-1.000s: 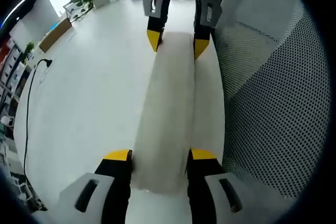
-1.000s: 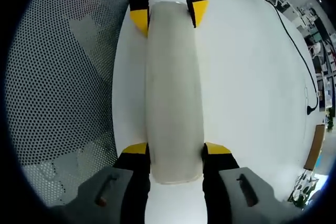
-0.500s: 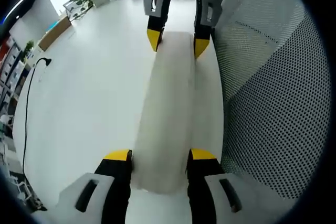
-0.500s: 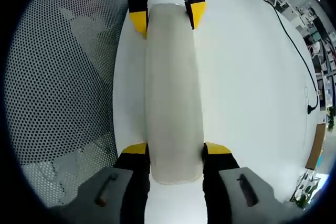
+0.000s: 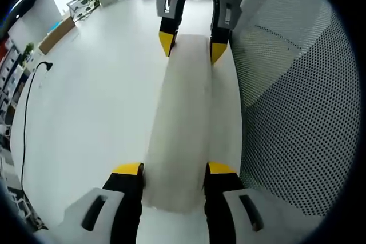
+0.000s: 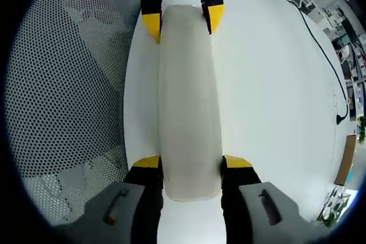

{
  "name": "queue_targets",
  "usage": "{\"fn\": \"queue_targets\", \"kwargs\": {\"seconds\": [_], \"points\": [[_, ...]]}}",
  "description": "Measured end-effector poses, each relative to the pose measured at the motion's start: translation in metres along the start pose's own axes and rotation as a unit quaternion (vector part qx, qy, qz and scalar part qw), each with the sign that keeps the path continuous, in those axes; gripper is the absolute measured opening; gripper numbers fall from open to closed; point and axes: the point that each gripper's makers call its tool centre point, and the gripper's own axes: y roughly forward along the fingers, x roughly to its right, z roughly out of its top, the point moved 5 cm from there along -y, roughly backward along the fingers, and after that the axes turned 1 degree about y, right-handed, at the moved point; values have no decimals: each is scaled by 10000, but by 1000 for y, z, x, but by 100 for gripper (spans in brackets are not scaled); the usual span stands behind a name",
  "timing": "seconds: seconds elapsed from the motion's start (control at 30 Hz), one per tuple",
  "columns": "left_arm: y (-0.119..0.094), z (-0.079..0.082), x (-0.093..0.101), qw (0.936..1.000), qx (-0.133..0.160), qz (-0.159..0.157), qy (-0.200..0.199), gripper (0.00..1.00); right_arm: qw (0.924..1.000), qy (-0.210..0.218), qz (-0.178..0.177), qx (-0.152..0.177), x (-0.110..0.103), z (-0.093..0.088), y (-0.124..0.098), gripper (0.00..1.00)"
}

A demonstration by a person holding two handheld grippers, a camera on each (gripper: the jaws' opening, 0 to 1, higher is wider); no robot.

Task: Arrange the utensils inside the cutlery case until each visible utensil rests in its matching compartment.

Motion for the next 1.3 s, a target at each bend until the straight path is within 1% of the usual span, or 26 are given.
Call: {"fn": "queue_targets", "kwargs": {"seconds": [0.23,0.3,0.43,0.57,0.7,0.77,0.8,0.83,0.87,0.9,0.97,1.03,1.07,1.1,1.13,1.17,1.2,1.23,1.27,1.3], "points": [[0,0,0,10000,61,-31,-4,43,9999,-8,131,-4,1,0,1,38],[1,0,-1,10000,39,-73,-18,43,9998,-3,211,5,2,0,1,39],[2,1,-2,9998,-72,-186,-55,43,9989,47,449,-108,3,1,4,39],[3,1,-1,9994,-150,-294,-96,44,9987,2,449,-229,2,2,4,39],[2,0,-1,9994,-89,-295,-167,45,9989,31,455,-141,3,1,3,40],[2,0,1,9993,1,-290,-256,47,9989,39,464,-74,4,0,3,41],[1,-1,3,9990,45,-354,-266,50,9986,202,486,62,4,1,3,43],[0,-3,5,9984,26,-425,-378,54,9970,472,614,29,0,-3,-1,49],[-2,-4,5,9983,23,-426,-388,56,9961,536,697,62,-2,-4,-3,53],[-8,-5,5,9983,71,-422,-387,56,9953,499,808,162,-3,-5,-9,55],[-21,-6,4,9982,109,-433,-390,56,9940,509,949,214,-4,-7,-24,56],[-34,-6,2,9978,175,-456,-441,60,9934,526,982,287,-3,-9,-39,60],[-45,-2,1,9958,403,-469,-677,62,9927,583,964,423,-1,-10,-53,63],[-53,1,1,9936,558,-439,-878,63,9922,628,935,539,1,-10,-62,66],[-66,6,1,9888,849,-518,-1116,64,9909,659,892,760,1,-11,-76,68],[-76,10,2,9844,1111,-544,-1253,65,9896,661,852,956,2,-11,-86,69],[-89,14,2,9765,1484,-515,-1477,65,9864,750,731,1267,2,-12,-99,70],[-93,15,2,9736,1588,-496,-1563,66,9837,858,642,1441,3,-13,-107,72],[-106,17,1,9632,1951,-418,-1800,68,9801,979,533,1640,3,-15,-115,74],[-114,17,0,9560,2176,-345,-1940,72,9758,1111,399,1839,4,-17,-122,77]]}}
